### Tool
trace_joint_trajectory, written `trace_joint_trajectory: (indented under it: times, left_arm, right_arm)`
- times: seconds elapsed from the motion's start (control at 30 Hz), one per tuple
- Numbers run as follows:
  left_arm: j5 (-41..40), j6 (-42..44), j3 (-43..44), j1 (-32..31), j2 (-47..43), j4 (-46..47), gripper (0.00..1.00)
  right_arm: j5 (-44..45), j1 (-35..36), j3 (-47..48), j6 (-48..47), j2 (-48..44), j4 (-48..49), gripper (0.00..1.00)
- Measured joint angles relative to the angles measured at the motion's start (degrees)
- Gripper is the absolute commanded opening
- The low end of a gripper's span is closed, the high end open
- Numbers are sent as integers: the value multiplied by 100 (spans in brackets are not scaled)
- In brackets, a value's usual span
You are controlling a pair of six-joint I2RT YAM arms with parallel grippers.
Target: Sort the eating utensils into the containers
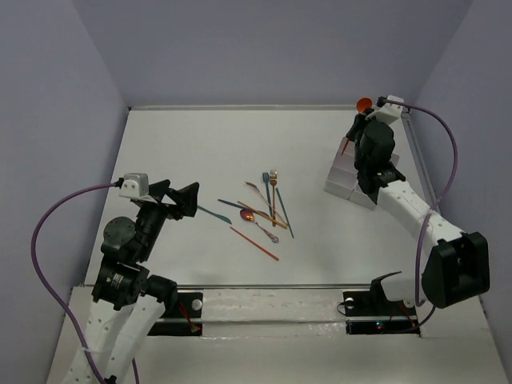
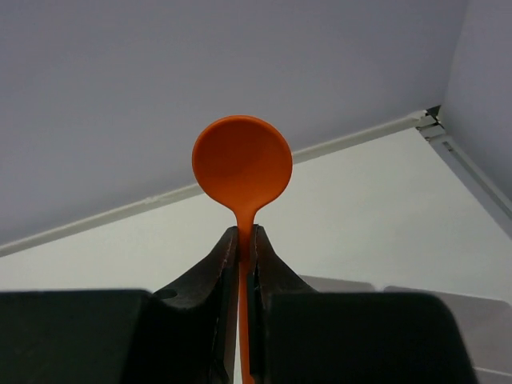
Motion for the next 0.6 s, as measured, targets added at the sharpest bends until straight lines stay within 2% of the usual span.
trace_joint_trajectory:
  times: [0.27,0.6]
  left_arm:
    - [7,4,0,-57,13,0,99]
    - [39,4,0,-70,101,0,99]
  right_arm:
    - [-160,-704,11,-330,966,802,7]
    - [-221,-802,90,-903,1727,1731,7]
